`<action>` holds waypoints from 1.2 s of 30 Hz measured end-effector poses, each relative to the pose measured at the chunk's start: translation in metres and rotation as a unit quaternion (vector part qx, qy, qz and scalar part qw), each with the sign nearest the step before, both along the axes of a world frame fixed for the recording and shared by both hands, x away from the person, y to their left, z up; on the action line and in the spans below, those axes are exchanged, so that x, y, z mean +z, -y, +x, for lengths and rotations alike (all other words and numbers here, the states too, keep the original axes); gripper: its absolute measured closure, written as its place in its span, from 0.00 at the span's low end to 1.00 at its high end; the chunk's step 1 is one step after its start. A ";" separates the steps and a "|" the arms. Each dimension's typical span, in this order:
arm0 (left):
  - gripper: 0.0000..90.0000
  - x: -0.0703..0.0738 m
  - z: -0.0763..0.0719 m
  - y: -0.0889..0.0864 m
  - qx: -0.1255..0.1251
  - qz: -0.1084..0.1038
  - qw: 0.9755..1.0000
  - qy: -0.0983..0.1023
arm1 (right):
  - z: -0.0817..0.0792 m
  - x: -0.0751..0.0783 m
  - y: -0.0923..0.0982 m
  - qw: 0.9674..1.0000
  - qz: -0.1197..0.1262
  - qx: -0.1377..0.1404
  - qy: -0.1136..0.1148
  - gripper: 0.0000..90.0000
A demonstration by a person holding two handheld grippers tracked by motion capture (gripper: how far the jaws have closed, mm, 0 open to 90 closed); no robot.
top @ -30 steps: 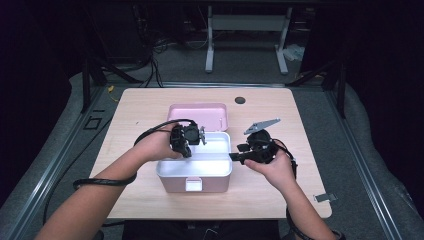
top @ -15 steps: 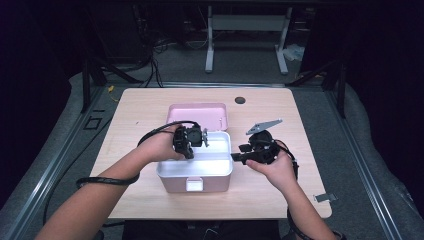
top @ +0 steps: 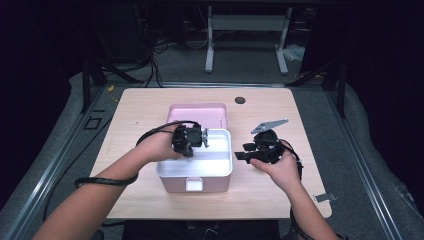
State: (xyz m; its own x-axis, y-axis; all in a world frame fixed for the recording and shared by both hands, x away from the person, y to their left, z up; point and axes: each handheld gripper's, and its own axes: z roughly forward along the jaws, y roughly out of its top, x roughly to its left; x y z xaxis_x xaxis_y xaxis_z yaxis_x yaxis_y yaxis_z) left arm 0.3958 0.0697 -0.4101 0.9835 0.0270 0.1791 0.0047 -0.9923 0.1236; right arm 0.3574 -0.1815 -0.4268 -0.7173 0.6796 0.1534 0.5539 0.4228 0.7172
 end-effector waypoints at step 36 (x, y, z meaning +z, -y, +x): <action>0.99 0.017 0.000 -0.227 0.320 -0.114 0.939 -0.051 | -0.001 -0.005 0.035 0.999 -0.017 -0.043 -0.005 0.57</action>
State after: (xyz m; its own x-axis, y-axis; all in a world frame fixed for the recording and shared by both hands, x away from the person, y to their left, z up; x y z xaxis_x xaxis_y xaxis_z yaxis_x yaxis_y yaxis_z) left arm 0.3962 0.2964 -0.3927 0.7644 0.6447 0.0020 0.6146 -0.7297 0.2997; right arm 0.3559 -0.2169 -0.4315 -0.6546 0.7436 0.1365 0.5968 0.3974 0.6970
